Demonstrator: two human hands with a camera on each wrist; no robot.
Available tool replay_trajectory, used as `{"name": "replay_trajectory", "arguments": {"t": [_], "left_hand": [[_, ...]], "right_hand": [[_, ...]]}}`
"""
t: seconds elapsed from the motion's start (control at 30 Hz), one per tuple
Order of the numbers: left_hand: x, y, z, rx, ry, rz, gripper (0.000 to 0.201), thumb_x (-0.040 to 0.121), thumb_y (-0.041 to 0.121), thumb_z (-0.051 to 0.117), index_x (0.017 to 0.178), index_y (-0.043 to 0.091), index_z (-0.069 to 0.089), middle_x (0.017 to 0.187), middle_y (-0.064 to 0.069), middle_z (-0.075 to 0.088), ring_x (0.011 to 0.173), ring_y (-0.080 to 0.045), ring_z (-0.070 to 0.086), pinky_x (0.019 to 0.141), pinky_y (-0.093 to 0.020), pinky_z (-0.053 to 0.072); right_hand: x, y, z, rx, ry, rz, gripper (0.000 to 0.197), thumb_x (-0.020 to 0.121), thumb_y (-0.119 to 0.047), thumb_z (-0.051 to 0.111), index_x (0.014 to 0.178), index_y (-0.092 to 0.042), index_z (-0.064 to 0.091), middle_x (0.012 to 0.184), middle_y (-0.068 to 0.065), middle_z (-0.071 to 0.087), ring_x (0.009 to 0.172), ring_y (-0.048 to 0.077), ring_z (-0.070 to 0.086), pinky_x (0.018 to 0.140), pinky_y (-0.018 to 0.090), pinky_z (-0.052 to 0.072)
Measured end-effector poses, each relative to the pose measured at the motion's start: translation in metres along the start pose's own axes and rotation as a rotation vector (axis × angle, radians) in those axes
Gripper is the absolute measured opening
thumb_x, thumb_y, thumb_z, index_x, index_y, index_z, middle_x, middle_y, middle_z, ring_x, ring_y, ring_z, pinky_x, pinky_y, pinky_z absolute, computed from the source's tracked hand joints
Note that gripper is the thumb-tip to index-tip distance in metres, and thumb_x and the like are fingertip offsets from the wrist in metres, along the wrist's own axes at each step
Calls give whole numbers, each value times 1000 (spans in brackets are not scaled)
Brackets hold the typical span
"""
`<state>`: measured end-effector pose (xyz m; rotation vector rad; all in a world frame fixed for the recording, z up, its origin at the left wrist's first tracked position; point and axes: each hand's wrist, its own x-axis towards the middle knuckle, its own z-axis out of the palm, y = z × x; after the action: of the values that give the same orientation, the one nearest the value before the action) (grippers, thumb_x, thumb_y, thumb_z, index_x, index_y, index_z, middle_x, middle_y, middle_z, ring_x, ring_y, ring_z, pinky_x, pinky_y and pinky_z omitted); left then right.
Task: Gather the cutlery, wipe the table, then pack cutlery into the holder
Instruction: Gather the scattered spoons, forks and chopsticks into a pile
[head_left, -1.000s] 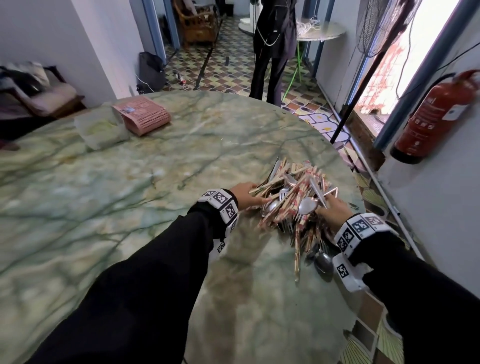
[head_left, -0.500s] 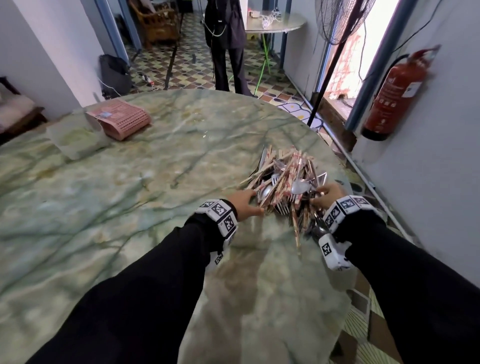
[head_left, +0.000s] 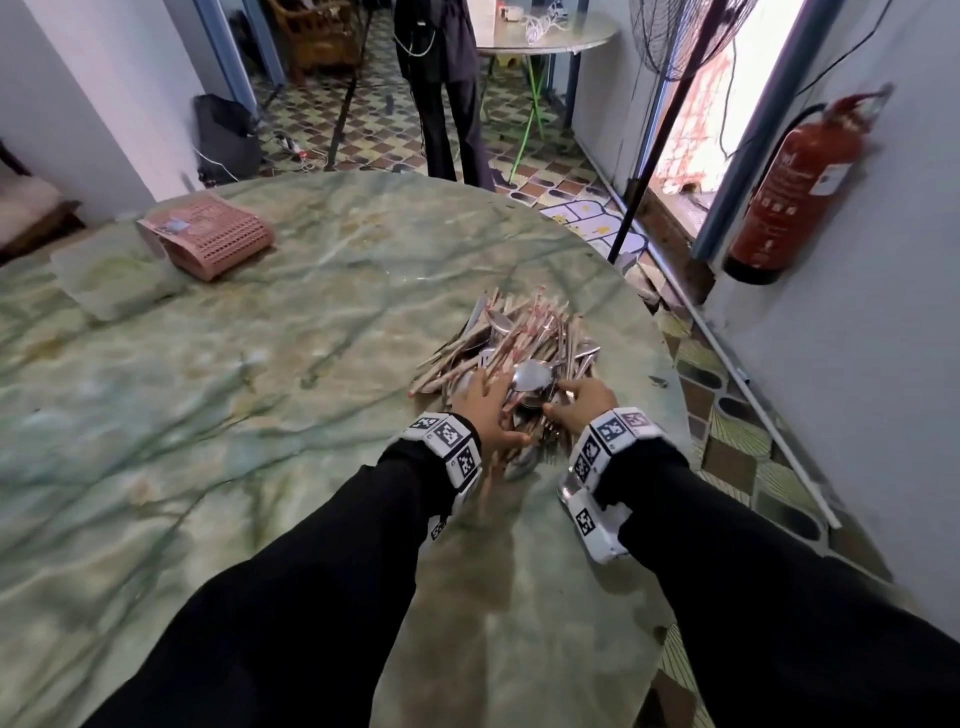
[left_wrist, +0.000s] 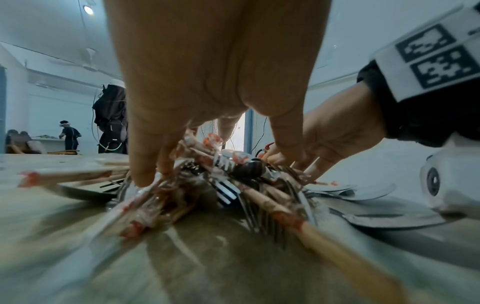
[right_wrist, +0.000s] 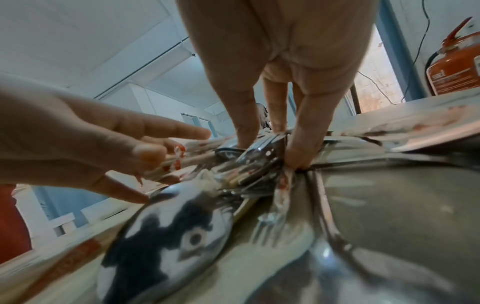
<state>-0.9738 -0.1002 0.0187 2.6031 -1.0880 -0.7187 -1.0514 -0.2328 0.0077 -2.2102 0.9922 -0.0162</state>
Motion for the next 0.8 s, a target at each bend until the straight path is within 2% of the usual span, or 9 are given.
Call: {"name": "replay_trajectory", "arguments": {"t": [0.13,0.23,0.37,0.4,0.53,0.63,0.7,0.8], "left_hand": [[3,-7,-4,6,10,11,93,79,36,70,149,25,8,156,-14,0,144,-31,10,118,-42,16],[5,-11,-6,-19,16,5,94,77,35,72,148,30,10,156,-12,-3,143,-32,14,116,-44,21],[3,-13,-8,-38,2,10,95,78,30,72,148,32,8,156,-10,-8,142,-32,20,115,-43,25],[2,-13,-8,-37,4,13,95,78,30,72,148,32,8,156,-10,-8,142,-32,21,115,-41,25],[-3,-17,-8,-40,-9,12,94,80,29,71,149,30,7,156,-12,-6,142,-31,20,116,-38,25],[-8,-22,-7,-72,12,16,93,80,27,70,149,27,8,156,-12,-5,141,-30,23,115,-35,25],[-14,-26,-9,-97,35,25,92,80,26,70,149,26,9,156,-10,-3,142,-27,19,114,-33,23],[-28,-34,-14,-106,53,36,87,82,25,68,149,20,13,156,-9,4,142,-25,18,114,-32,21]], "right_hand": [[4,0,4,-4,-34,16,45,84,-15,61,128,-8,52,127,12,59,120,27,53,106,33,38],[4,2,7,-27,-44,37,50,84,-18,59,130,-6,42,128,20,55,122,35,48,107,42,36],[2,5,8,-87,-94,39,54,87,-26,56,136,-12,38,136,18,49,132,32,39,117,36,18],[1,5,7,-85,-104,42,55,88,-27,55,138,-13,37,138,18,48,133,31,38,116,34,18],[-2,6,6,-100,-135,78,60,90,-32,54,141,-12,32,141,19,41,132,33,38,107,36,32],[-6,6,6,-137,-131,102,66,89,-37,53,145,-16,24,147,22,29,136,35,30,112,41,30],[-11,4,5,-181,-123,118,69,89,-38,53,146,-17,21,148,24,23,136,38,29,112,45,29],[-20,-3,3,-244,-87,90,64,90,-34,54,144,-13,25,145,25,27,135,38,28,113,44,26]]}}
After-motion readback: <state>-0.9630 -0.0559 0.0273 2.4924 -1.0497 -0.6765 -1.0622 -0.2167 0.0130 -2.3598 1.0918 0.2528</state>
